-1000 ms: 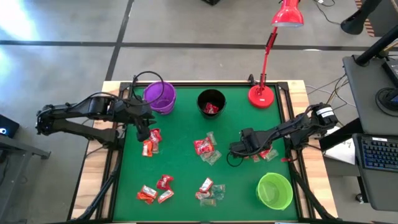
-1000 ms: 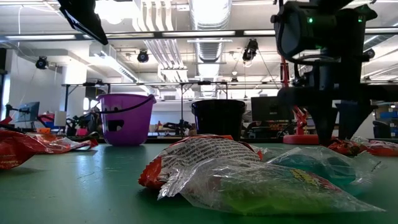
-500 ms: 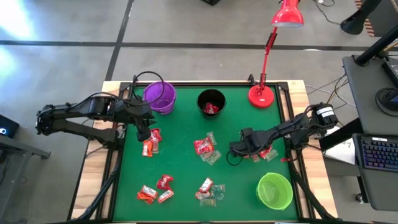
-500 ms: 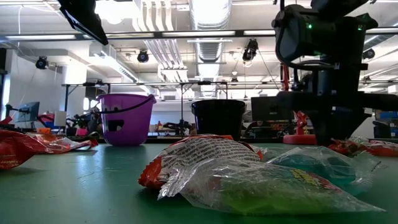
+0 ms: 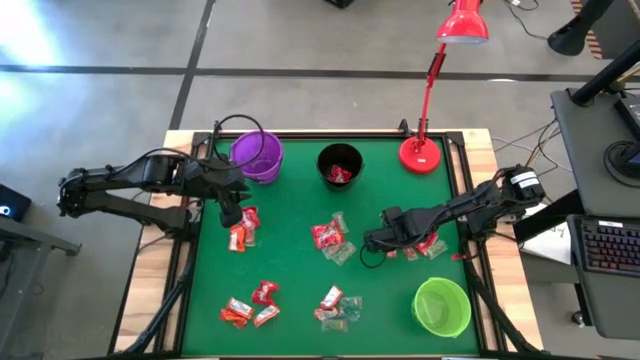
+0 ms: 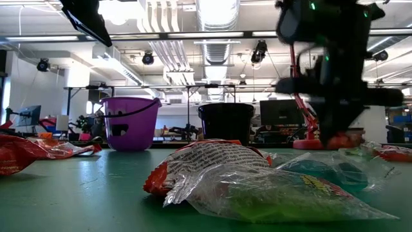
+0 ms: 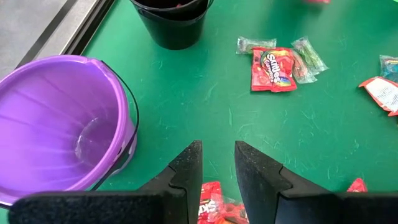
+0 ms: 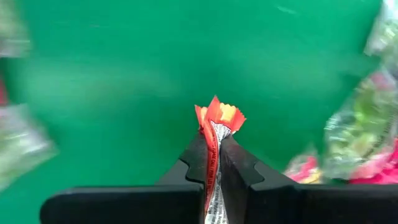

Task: Sort candy
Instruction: Put the orange chocolate into the green bucket

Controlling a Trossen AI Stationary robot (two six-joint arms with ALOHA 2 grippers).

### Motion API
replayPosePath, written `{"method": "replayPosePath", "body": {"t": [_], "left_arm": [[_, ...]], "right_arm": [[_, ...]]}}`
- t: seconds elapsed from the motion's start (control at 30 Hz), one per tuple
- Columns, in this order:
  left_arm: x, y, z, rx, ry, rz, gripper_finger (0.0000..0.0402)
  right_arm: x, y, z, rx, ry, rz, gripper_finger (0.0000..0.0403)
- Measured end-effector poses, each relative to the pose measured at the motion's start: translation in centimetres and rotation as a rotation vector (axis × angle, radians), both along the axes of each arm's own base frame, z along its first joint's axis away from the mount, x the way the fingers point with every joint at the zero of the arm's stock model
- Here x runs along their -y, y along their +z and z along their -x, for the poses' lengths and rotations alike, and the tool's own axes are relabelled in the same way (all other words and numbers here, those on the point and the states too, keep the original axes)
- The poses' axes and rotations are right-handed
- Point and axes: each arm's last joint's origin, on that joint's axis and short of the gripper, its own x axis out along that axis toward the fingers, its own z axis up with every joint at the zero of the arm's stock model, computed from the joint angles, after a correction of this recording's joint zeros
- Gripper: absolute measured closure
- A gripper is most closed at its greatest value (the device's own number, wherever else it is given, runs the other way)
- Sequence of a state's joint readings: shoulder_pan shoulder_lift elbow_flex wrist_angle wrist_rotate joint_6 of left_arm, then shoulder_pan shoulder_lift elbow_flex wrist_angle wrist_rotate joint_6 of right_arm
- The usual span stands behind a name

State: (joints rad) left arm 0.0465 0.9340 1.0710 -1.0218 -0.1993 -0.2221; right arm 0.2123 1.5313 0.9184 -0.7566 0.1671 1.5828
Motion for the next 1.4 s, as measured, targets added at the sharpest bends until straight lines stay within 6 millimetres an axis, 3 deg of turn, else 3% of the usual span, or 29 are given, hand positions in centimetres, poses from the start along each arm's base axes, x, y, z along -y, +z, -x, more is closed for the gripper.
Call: {"method": "replayPosePath", "body": {"t": [0.27,0.47,0.63,1.0,1.23,1.4], "left_arm": [[0.0,0.0,0.1,-0.007,0.0,0.0,0.0325],[0.0,0.0,0.3,-0.009,0.0,0.0,0.0325],[0.0,0.0,0.3,-0.012,-0.003,-0.002,0.0325],[0.0,0.0,0.3,-0.013,-0.003,-0.002,0.0325],[0.0,0.0,0.3,-0.013,-0.003,-0.002,0.0325],[0.0,0.0,0.3,-0.013,-0.003,-0.002,0.0325]], "right_arm": [[-1.6,6.2,-1.0,0.002,0.137,0.02,0.039],[-4.1,10.9,-0.5,-0.012,0.234,0.026,0.039],[-6.8,13.3,0.0,0.058,0.28,0.001,0.039],[-13.1,14.4,4.2,0.089,0.153,-0.085,0.039],[-15.4,14.0,7.4,0.034,-0.008,-0.079,0.039],[-16.9,13.3,8.5,-0.068,0.022,-0.132,0.039]]}}
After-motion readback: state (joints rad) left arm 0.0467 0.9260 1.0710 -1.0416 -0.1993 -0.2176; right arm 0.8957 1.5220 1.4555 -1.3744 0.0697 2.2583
